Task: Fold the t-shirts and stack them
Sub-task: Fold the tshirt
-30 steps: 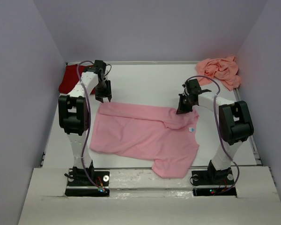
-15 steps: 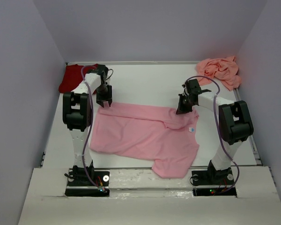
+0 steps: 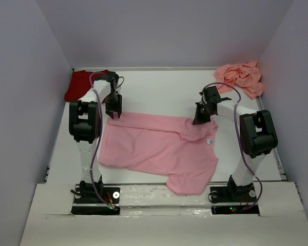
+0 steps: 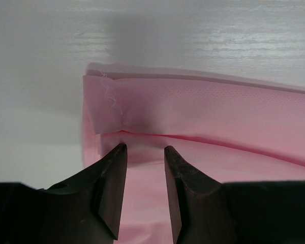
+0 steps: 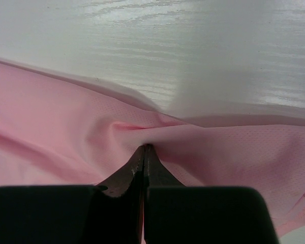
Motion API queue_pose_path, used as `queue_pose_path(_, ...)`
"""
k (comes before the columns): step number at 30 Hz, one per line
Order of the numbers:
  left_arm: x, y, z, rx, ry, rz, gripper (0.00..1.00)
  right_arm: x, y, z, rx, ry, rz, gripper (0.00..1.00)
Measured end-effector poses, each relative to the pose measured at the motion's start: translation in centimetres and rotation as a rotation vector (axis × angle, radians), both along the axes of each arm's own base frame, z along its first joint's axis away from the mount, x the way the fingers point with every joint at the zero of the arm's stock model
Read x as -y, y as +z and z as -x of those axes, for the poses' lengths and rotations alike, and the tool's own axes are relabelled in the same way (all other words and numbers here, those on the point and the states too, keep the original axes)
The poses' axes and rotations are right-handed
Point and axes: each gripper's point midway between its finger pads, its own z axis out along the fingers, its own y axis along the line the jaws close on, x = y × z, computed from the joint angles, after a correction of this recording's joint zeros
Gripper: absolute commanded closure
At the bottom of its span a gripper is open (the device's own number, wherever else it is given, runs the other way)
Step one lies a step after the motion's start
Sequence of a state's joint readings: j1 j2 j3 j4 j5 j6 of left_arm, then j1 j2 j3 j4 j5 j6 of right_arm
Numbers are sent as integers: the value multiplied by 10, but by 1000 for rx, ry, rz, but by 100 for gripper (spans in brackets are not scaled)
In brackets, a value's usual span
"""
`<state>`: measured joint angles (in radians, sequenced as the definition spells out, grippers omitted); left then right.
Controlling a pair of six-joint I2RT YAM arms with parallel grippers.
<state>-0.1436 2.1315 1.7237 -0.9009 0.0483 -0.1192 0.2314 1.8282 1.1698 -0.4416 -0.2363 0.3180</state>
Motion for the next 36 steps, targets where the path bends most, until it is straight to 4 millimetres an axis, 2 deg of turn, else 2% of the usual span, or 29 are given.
queue_pose_path(7, -4, -3, 3, -16, 0, -20, 56, -1, -2, -2, -4, -1, 0, 100)
queue_pose_path(11, -10, -9, 8, -36, 4, -56, 66, -1, -2, -2, -6, -2, -2, 100)
queue_pose_path(17, -15, -22, 20, -88, 7, -82, 71, -3, -3, -4, -7, -1, -7, 100)
queue_pose_path(19, -15, -23, 21, -90, 9, -84, 76, -3, -3, -5, -9, -3, -8, 100)
queue_pose_path(21, -16, -24, 22, -94, 15, -85, 90, -3, -3, -6, -9, -3, -9, 100)
queue_pose_path(23, -16, -24, 24, -98, 17, -86, 100, -3, -3, -6, -9, -5, -10, 100)
queue_pose_path(36, -13, -13, 38, -134, 67, -75, 100, -3, -6, -5, -18, -5, -11, 100)
